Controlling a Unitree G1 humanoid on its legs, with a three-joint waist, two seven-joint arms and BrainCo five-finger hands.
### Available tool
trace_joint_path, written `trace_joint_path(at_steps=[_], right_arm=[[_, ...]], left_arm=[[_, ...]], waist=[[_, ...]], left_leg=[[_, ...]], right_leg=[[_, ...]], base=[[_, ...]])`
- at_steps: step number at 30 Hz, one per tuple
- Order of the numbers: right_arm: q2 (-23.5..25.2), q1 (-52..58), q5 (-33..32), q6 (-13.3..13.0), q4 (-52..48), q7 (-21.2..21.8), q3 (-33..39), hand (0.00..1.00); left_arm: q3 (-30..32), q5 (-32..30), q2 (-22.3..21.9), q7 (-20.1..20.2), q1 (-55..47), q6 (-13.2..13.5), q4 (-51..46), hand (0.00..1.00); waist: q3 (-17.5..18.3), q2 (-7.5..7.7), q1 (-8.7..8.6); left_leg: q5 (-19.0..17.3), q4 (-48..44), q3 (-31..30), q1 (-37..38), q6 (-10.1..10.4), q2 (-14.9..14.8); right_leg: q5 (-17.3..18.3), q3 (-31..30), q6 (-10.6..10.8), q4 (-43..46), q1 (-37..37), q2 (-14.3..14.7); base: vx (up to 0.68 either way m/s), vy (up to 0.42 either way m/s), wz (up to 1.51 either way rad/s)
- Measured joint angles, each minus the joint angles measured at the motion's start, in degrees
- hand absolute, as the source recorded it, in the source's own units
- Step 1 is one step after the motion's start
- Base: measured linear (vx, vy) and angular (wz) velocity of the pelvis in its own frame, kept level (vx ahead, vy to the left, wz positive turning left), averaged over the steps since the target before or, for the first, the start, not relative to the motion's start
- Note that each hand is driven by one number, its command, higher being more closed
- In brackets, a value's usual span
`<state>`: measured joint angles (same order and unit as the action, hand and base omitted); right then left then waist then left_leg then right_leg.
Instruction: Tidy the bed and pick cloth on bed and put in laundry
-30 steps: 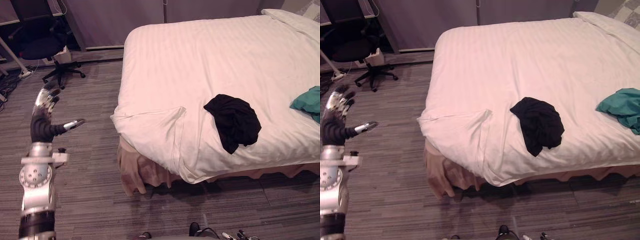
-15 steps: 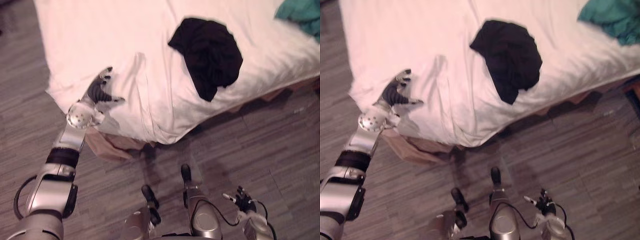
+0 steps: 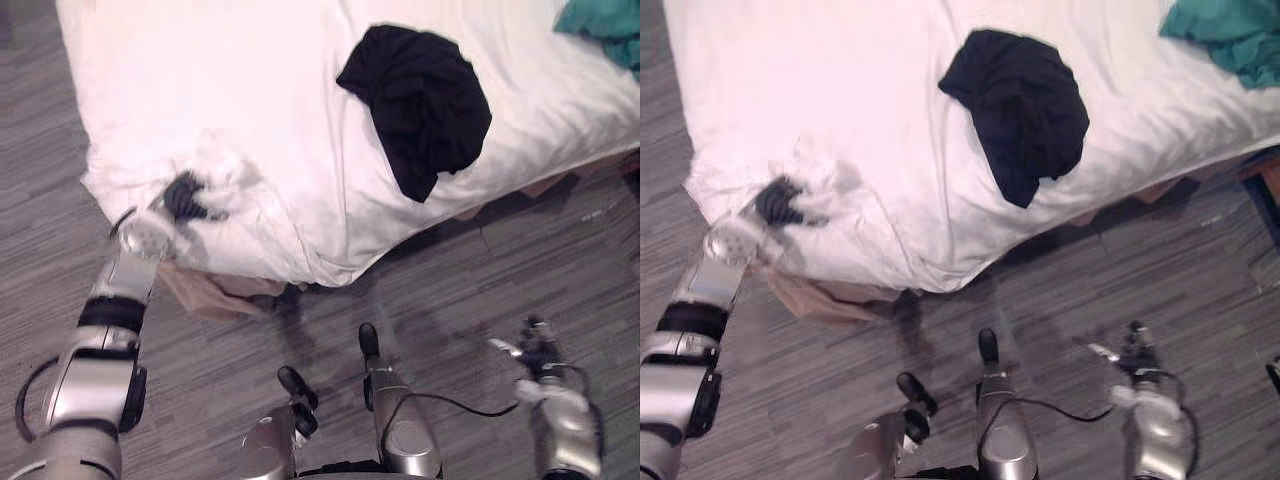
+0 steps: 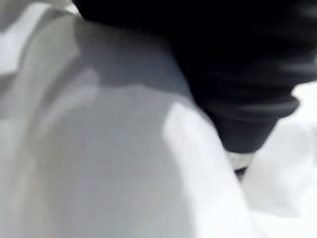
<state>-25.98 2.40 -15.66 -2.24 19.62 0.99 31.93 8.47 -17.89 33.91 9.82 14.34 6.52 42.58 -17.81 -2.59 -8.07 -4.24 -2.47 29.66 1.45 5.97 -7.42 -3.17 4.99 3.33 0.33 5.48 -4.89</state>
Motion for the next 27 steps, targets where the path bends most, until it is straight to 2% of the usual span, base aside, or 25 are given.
trace_joint_path(at_steps=[3, 4, 5, 7, 9, 10, 11, 12, 13, 14, 15, 16, 17, 18, 21, 22, 23, 24, 26, 27], right_arm=[[-1.26, -1.70, 3.74, 0.96, -0.05, 0.40, -0.79, 0.00], [-1.29, -2.70, 5.08, 1.05, -0.15, 1.07, -1.73, 1.00], [-1.34, -3.30, 5.92, 1.14, -0.24, 1.53, -2.45, 1.00], [-2.66, -4.72, 8.41, 1.53, -2.33, 5.59, -7.20, 1.00], [-4.80, -5.67, 9.04, 1.49, -5.14, 9.40, -11.74, 1.00], [-6.65, -7.88, 9.41, 1.43, -6.42, 11.82, -15.43, 1.00], [-8.06, -10.33, 9.88, 1.38, -6.55, 13.73, -18.17, 1.00], [-8.74, -11.56, 10.39, 1.36, -6.55, 14.58, -19.44, 1.00], [-10.10, -14.79, 11.00, 1.18, -6.48, 16.51, -22.56, 1.00], [-10.33, -18.00, 10.98, 0.96, -6.46, 18.22, -24.94, 1.00], [-10.30, -18.86, 10.97, 0.76, -6.47, 18.60, -25.64, 1.00], [-10.03, -24.52, 10.68, -0.04, -6.57, 20.46, -30.14, 1.00], [-9.97, -26.60, 10.49, -0.03, -6.67, 21.08, -31.72, 1.00], [-9.42, -32.52, 9.23, 0.01, -7.59, 22.31, -35.17, 1.00], [-5.13, -42.36, 5.68, 0.38, -9.35, 23.22, -38.99, 1.00], [-2.65, -46.31, 4.10, 0.96, -10.33, 23.23, -41.28, 1.00], [-1.28, -48.31, 3.61, 1.86, -10.73, 23.22, -42.76, 1.00], [-0.56, -49.39, 3.12, 2.57, -11.16, 23.11, -43.71, 1.00], [2.33, -52.61, 1.61, 5.58, -12.13, 22.32, -47.93, 1.00], [3.01, -53.13, 1.73, 6.60, -12.04, 21.71, -48.85, 1.00]], left_arm=[[4.65, 0.11, -5.53, -2.32, -10.75, -0.55, 1.17, 0.00], [6.52, 0.11, -7.33, -3.37, -13.26, -0.63, 1.77, 0.00], [7.55, 0.11, -8.12, -3.72, -14.50, -0.66, 2.17, 0.00], [13.78, 0.64, -11.05, -6.20, -17.82, -0.88, 3.52, 0.00], [20.50, 0.64, -10.97, -8.01, -18.12, -4.00, 6.11, 0.00], [26.15, 0.66, -10.13, -9.84, -19.92, -6.84, 8.62, 0.00], [29.27, 0.62, -9.36, -10.89, -22.19, -9.18, 10.41, 0.00], [30.43, 0.60, -9.17, -11.13, -23.35, -10.10, 11.08, 0.00], [32.40, 0.61, -9.06, -12.20, -25.62, -11.57, 12.15, 0.00], [33.13, 1.01, -9.06, -12.76, -27.12, -11.84, 13.04, 0.00], [33.19, 1.26, -9.07, -12.99, -27.37, -11.83, 13.25, 0.00], [33.09, 2.58, -9.23, -13.68, -27.73, -10.97, 13.47, 0.00], [32.68, 2.71, -9.42, -13.99, -27.51, -10.00, 13.35, 0.00], [30.89, 2.88, -10.30, -15.01, -26.42, -7.36, 12.17, 0.00], [25.62, 3.79, -12.57, -15.89, -24.49, -4.02, 8.19, 0.00], [22.64, 4.54, -14.32, -15.96, -23.02, -2.66, 4.81, 0.00], [20.47, 4.67, -15.22, -16.08, -22.11, -1.67, 2.50, 0.00], [18.95, 4.84, -15.73, -16.12, -21.51, -1.10, 0.99, 0.00], [12.13, 8.00, -17.36, -16.01, -19.05, 1.12, -5.47, 0.00], [10.65, 9.19, -17.60, -15.83, -18.58, 1.57, -6.73, 0.00]], waist=[[4.20, -0.18, 2.28], [5.17, -0.11, 2.57], [5.64, -0.03, 2.89], [8.66, -0.05, 4.48], [9.26, -0.08, 4.86], [9.26, -0.07, 4.89], [9.26, -0.07, 5.14], [9.26, -0.07, 5.34], [9.25, -0.07, 6.27], [9.25, -0.08, 7.47], [9.24, -0.07, 7.85], [9.11, -0.16, 9.56], [9.00, -0.24, 9.97], [7.12, -0.44, 11.36], [2.76, -1.26, 12.75], [0.34, -1.69, 13.93], [-1.44, -1.90, 14.34], [-2.73, -2.12, 14.54], [-7.17, -2.97, 14.66], [-7.88, -3.17, 14.76]], left_leg=[[0.27, 0.98, -2.32, 1.22, 0.38, 0.11], [0.39, 1.52, -3.48, 2.12, 0.53, 0.31], [0.42, 1.61, -3.72, 2.66, 0.57, 0.39], [0.60, 2.22, -5.12, 3.12, 0.55, 0.83], [1.35, 3.15, -5.87, 3.20, 0.44, 1.08], [1.83, 3.88, -6.72, 3.18, 0.31, 1.26], [2.26, 4.43, -7.60, 3.28, 0.13, 1.45], [2.51, 4.55, -8.32, 3.03, 0.06, 1.59], [2.89, 4.65, -9.65, 2.44, -0.07, 1.88], [3.25, 5.22, -10.22, 2.30, -0.13, 2.10], [3.36, 5.41, -10.26, 2.26, -0.14, 2.14], [4.06, 5.35, -12.29, 0.22, -0.44, 2.47], [4.43, 5.35, -13.07, -0.73, -0.49, 2.56], [5.39, 5.32, -14.45, -2.69, -0.74, 2.70], [6.95, 5.31, -16.22, -6.51, -1.04, 2.85], [7.75, 5.24, -16.32, -8.40, -1.32, 2.96], [8.17, 5.09, -16.53, -9.34, -1.66, 3.11], [8.36, 4.95, -16.70, -9.86, -1.81, 3.19], [8.67, 3.48, -17.91, -13.68, -2.26, 3.80], [8.91, 3.34, -18.08, -14.40, -2.60, 4.00]], right_leg=[[0.28, 1.86, 0.35, -1.11, -2.46, 0.05], [0.29, 2.78, 0.35, -1.96, -4.07, -0.01], [0.32, 3.07, 0.35, -2.29, -4.88, -0.07], [0.61, 4.15, 0.14, -2.80, -5.69, -0.25], [0.73, 5.13, 0.01, -2.74, -5.91, -0.38], [0.84, 5.87, 0.06, -2.76, -6.08, -0.45], [0.90, 6.80, 0.16, -2.87, -6.20, -0.58], [0.87, 7.28, 0.13, -3.02, -6.31, -0.66], [0.64, 8.61, 0.09, -3.71, -6.60, -0.97], [0.40, 8.96, 0.13, -4.42, -6.61, -1.03], [0.31, 9.04, 0.17, -4.62, -6.60, -1.04], [-0.29, 10.42, -0.20, -5.34, -6.04, -1.29], [-0.42, 11.03, -0.25, -5.34, -5.48, -1.38], [-0.73, 12.21, -0.42, -5.05, -4.10, -1.55], [-0.78, 13.69, -0.54, -3.20, -0.50, -2.02], [-1.01, 13.68, -0.82, -1.89, 1.52, -2.29], [-1.01, 13.79, -0.84, -1.12, 2.60, -2.50], [-1.01, 13.90, -0.84, -0.55, 3.18, -2.69], [-0.83, 14.82, -0.82, 1.75, 6.68, -3.80], [-0.80, 15.01, -0.78, 2.08, 7.33, -4.06]], base=[[0.01, -0.030, 0.34], [-0.02, -0.020, 0.37], [-0.04, -0.018, 0.27], [-0.06, -0.026, 0.14], [-0.07, -0.032, 0.20], [-0.07, -0.029, 0.34], [-0.06, -0.034, 0.37], [-0.01, -0.019, 0.52], [-0.04, -0.016, 0.48], [-0.04, -0.006, 0.39], [-0.05, -0.004, 0.45], [-0.03, -0.003, 0.48], [-0.06, -0.009, 0.71], [-0.05, -0.009, 0.47], [-0.10, 0.008, 0.36], [-0.05, 0.030, 0.14], [-0.04, 0.038, 0.08], [-0.04, 0.050, 0.18], [-0.05, 0.061, 0.24], [-0.04, 0.084, 0.24]])
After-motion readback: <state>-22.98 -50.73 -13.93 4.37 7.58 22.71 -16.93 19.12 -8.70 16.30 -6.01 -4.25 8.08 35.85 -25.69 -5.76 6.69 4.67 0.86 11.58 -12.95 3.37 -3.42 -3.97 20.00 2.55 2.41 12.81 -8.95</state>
